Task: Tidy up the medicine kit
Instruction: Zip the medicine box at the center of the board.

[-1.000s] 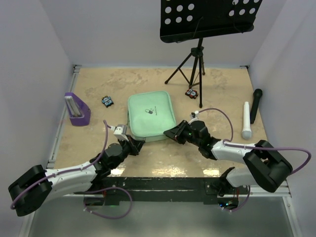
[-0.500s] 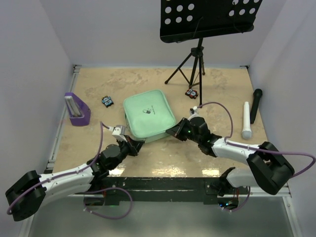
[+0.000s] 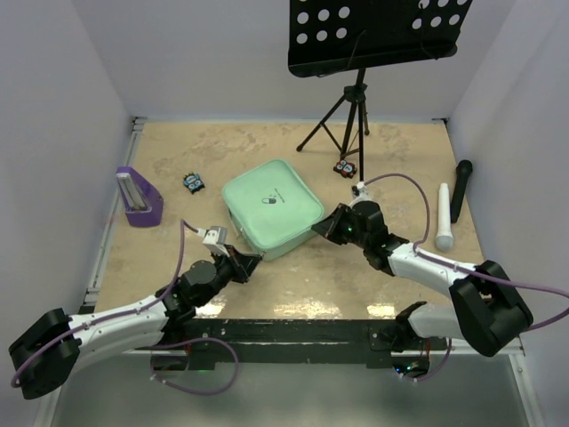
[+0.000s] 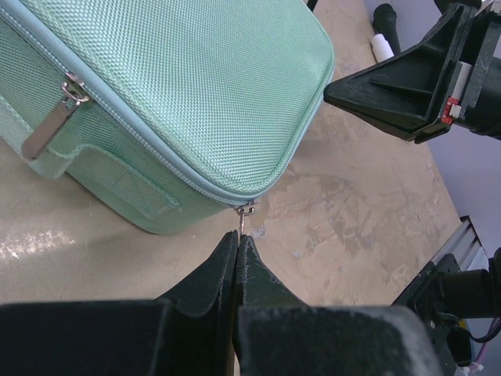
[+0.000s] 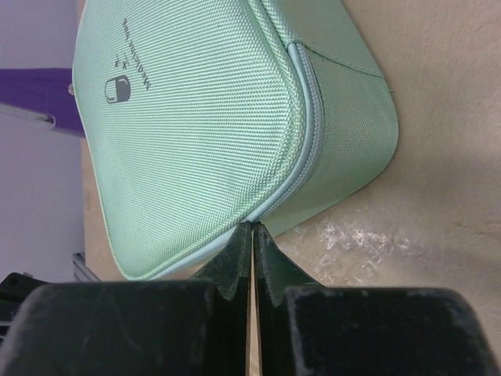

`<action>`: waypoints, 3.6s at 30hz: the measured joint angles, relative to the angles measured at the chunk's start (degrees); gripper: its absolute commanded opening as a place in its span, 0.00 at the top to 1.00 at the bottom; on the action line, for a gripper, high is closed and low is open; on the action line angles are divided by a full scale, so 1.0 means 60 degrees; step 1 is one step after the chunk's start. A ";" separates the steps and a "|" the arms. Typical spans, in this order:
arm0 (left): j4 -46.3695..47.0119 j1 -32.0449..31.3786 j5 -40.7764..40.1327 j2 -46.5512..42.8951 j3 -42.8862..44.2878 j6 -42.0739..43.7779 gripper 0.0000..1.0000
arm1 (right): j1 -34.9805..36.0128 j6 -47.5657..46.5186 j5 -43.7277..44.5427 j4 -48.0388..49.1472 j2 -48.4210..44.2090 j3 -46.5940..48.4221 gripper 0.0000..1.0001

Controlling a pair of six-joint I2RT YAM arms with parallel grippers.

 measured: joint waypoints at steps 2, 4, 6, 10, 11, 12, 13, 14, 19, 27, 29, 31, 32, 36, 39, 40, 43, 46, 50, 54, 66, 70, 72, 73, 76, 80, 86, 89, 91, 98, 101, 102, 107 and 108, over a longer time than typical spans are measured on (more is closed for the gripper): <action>-0.0091 0.0000 -0.0025 -0.0102 0.0000 -0.0040 1.00 | -0.0160 -0.0171 -0.0018 -0.0069 0.0000 0.0051 1.00; -0.0255 0.0000 -0.0106 -0.0251 0.0000 -0.0069 1.00 | -0.0321 -0.0382 0.0062 -0.0124 -0.0004 0.0135 1.00; -0.0495 0.0000 -0.0229 -0.0426 0.0000 -0.0164 1.00 | -0.0605 -0.0594 0.0350 -0.0215 -0.0040 0.0208 1.00; -0.1045 0.0000 -0.0568 -0.0780 -0.0004 -0.0466 1.00 | -0.1118 -0.0994 0.1027 -0.0495 -0.0055 0.0259 1.00; -0.1155 0.0000 -0.0641 -0.0852 -0.0004 -0.0510 1.00 | -0.1169 -0.1060 0.1086 -0.0554 -0.0055 0.0259 1.00; -0.1249 0.0000 -0.0710 -0.0925 -0.0004 -0.0565 1.00 | -0.1202 -0.1137 0.1111 -0.0608 -0.0062 0.0259 1.00; -0.1322 0.0000 -0.0780 -0.0980 -0.0004 -0.0630 1.00 | -0.1213 -0.1209 0.1093 -0.0648 -0.0087 0.0259 0.93; -0.1359 0.0000 -0.0812 -0.1009 -0.0007 -0.0637 1.00 | -0.1209 -0.1253 0.1064 -0.0659 -0.0135 0.0255 0.82; -0.1198 0.0000 -0.0725 -0.0845 -0.0007 -0.0568 1.00 | -0.1147 -0.1013 0.0091 0.0182 -0.1020 -0.0277 0.45; 0.0415 -0.0004 -0.0208 0.0656 -0.0007 -0.0379 1.00 | -0.0127 0.0193 -0.0951 0.0925 -0.0634 -0.0732 0.34; 0.0725 -0.0011 -0.0131 0.0918 -0.0007 -0.0379 1.00 | 0.0124 0.0492 -0.1002 0.1107 -0.0484 -0.0736 0.34; 0.0998 -0.0018 -0.0069 0.1166 -0.0007 -0.0375 1.00 | 0.0259 0.0801 -0.1031 0.1355 -0.0310 -0.0736 0.34; 0.1133 -0.0026 -0.0051 0.1286 -0.0007 -0.0375 1.00 | 0.0291 0.0951 -0.1024 0.1464 -0.0215 -0.0736 0.34; 0.1530 -0.0076 -0.0007 0.1679 -0.0007 -0.0350 1.00 | 0.0339 0.1497 -0.0976 0.1880 0.0175 -0.0732 0.36; 0.1774 -0.0091 0.0026 0.1934 -0.0007 -0.0342 1.00 | 0.0357 0.1825 -0.0976 0.2146 0.0594 -0.0729 0.37; 0.1861 -0.0102 0.0036 0.2025 -0.0007 -0.0342 1.00 | 0.0357 0.1934 -0.0984 0.2262 0.0772 -0.0725 0.37; 0.2044 -0.0127 0.0044 0.2204 -0.0007 -0.0342 1.00 | 0.0361 0.2248 -0.0980 0.2554 0.1228 -0.0725 0.38; 0.2189 -0.0168 0.0036 0.2346 -0.0007 -0.0342 1.00 | 0.0361 0.2557 -0.0933 0.2790 0.1399 -0.0725 0.38; 0.2328 -0.0200 0.0033 0.2470 -0.0007 -0.0335 1.00 | 0.0368 0.2838 -0.0754 0.3151 0.1406 -0.0721 0.40; 0.2422 -0.0215 0.0033 0.2561 -0.0007 -0.0237 1.00 | 0.0364 0.2994 -0.0736 0.3453 0.1749 -0.0619 0.55; 0.2164 -0.0335 0.0171 0.2284 -0.0007 -0.0197 1.00 | 0.0361 0.3126 -0.0838 0.3887 0.2725 -0.0069 1.00; 0.1847 -0.0368 0.0186 0.2007 -0.0007 -0.0197 1.00 | 0.0393 0.2834 -0.0732 0.3537 0.2503 -0.0040 1.00; 0.1661 -0.0386 0.0197 0.1847 -0.0007 -0.0197 1.00 | 0.0412 0.2659 -0.0674 0.3144 0.2229 -0.0044 1.00; 0.1606 -0.0390 0.0204 0.1785 -0.0007 -0.0197 1.00 | 0.0408 0.2597 -0.0656 0.2976 0.2120 -0.0044 1.00; 0.1373 -0.0393 0.0229 0.1541 -0.0007 -0.0204 1.00 | 0.0375 0.2466 -0.0645 0.2659 0.1912 -0.0055 1.00; 0.1071 -0.0393 0.0211 0.1151 -0.0007 -0.0211 1.00 | 0.0306 0.2393 -0.0659 0.2477 0.1814 -0.0062 1.00; 0.0455 -0.0386 -0.0138 0.0441 -0.0022 -0.0219 1.00 | 0.0029 0.1985 -0.0583 0.2120 0.1574 -0.0022 1.00; 0.0164 -0.0386 -0.0310 0.0364 -0.0044 -0.0219 1.00 | -0.0178 0.1661 -0.0382 0.1832 0.1424 0.0047 1.00; -0.0015 -0.0386 -0.0379 0.0368 -0.0055 -0.0222 1.00 | -0.0229 0.1501 -0.0248 0.1708 0.1337 0.0055 1.00; 0.0186 -0.0386 -0.0342 0.0484 -0.0062 -0.0168 0.91 | -0.0229 0.1246 -0.0240 0.1698 0.1315 0.0055 1.00; 0.0659 -0.0386 -0.0055 0.0823 -0.0066 0.0051 0.61 | -0.0229 0.1082 -0.0255 0.1719 0.1315 0.0055 1.00; 0.0831 -0.0386 0.0073 0.0980 -0.0066 0.0146 0.55 | -0.0229 0.1031 -0.0259 0.1723 0.1311 0.0055 1.00; 0.1883 -0.0379 0.0765 0.1807 -0.0073 0.0408 0.28 | -0.0237 0.0736 -0.0248 0.1617 0.1151 0.0044 1.00; 0.2160 -0.0379 0.0896 0.1989 -0.0073 0.0408 0.00 | -0.0237 0.0667 -0.0244 0.1592 0.1133 0.0044 1.00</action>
